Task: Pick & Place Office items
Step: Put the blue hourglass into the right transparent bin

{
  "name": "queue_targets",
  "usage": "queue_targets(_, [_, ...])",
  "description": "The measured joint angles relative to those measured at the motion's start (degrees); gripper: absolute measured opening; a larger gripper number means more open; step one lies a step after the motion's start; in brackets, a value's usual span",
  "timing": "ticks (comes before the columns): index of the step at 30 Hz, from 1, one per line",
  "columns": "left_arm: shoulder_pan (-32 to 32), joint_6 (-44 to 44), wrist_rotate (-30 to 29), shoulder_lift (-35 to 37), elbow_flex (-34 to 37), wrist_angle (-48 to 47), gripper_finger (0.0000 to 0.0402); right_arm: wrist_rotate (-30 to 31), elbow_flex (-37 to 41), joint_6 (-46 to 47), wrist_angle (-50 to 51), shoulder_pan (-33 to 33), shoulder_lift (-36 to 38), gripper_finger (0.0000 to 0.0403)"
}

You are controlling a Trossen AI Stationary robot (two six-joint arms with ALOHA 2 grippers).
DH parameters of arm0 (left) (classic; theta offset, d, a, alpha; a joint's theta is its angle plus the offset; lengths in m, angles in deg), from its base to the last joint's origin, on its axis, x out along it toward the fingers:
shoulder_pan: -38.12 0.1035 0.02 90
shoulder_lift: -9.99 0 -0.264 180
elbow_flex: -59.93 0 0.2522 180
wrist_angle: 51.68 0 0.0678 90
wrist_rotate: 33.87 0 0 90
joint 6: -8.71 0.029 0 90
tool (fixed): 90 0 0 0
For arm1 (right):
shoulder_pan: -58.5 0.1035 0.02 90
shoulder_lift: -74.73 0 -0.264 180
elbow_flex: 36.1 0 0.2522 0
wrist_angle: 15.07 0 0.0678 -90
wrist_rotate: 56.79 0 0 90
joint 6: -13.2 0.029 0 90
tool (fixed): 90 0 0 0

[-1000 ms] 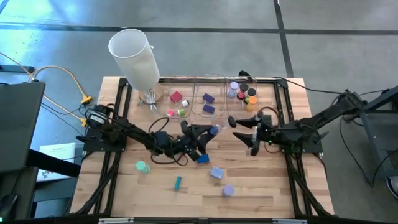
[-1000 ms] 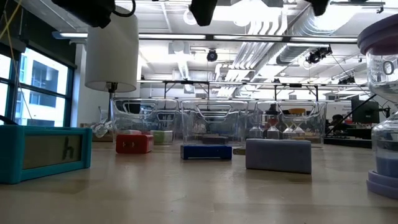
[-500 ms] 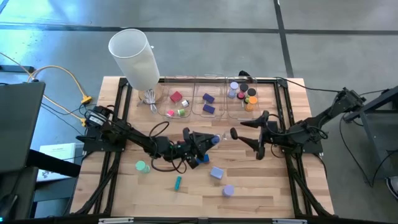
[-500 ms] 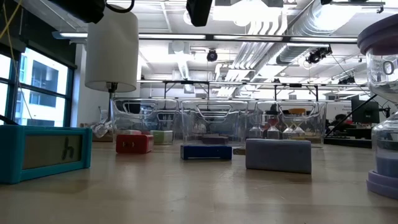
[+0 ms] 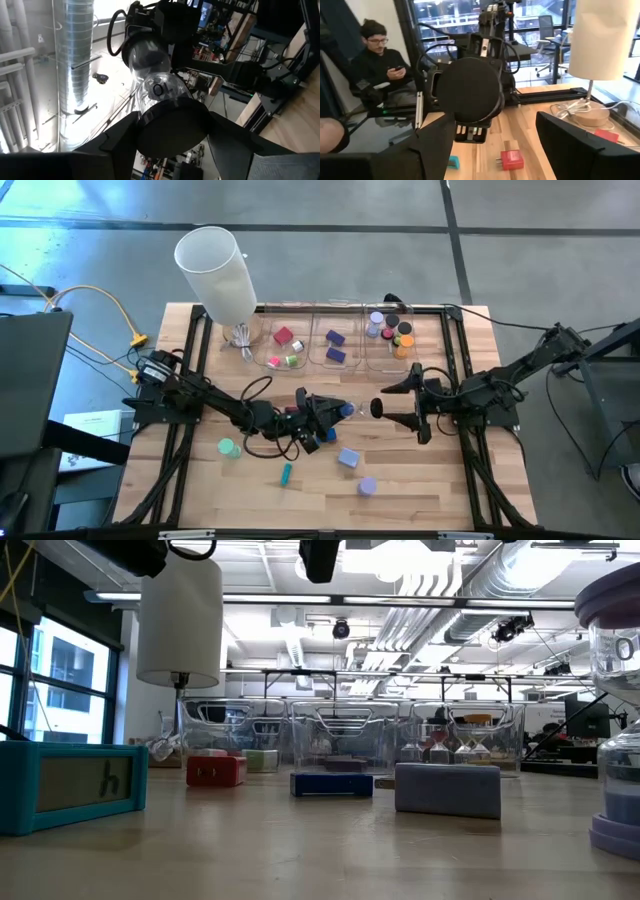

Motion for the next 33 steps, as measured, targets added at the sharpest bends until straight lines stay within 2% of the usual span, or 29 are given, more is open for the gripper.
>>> queue_targets(12, [0.1,0.0,-0.2,0.0,0.0,0.0,0.02,0.0,0.0,-1.2,-0.3,0.0,1.4,0.0268])
queue_targets(22, [0.1,0.0,-0.4,0.0,0.0,0.0,0.0199,1.6,0.0,-3.1,-7.2,0.0,-1.4,0.0268])
queue_targets(27, [0.1,0.0,-0.4,0.0,0.0,0.0,0.0199,5.1,0.0,-12.7,-7.4,0.2,-1.0,0.0268])
queue_targets(33, [0.1,0.0,-0.4,0.0,0.0,0.0,0.0199,3.8,0.0,-14.9,-8.6,0.7,-0.7,0.0268])
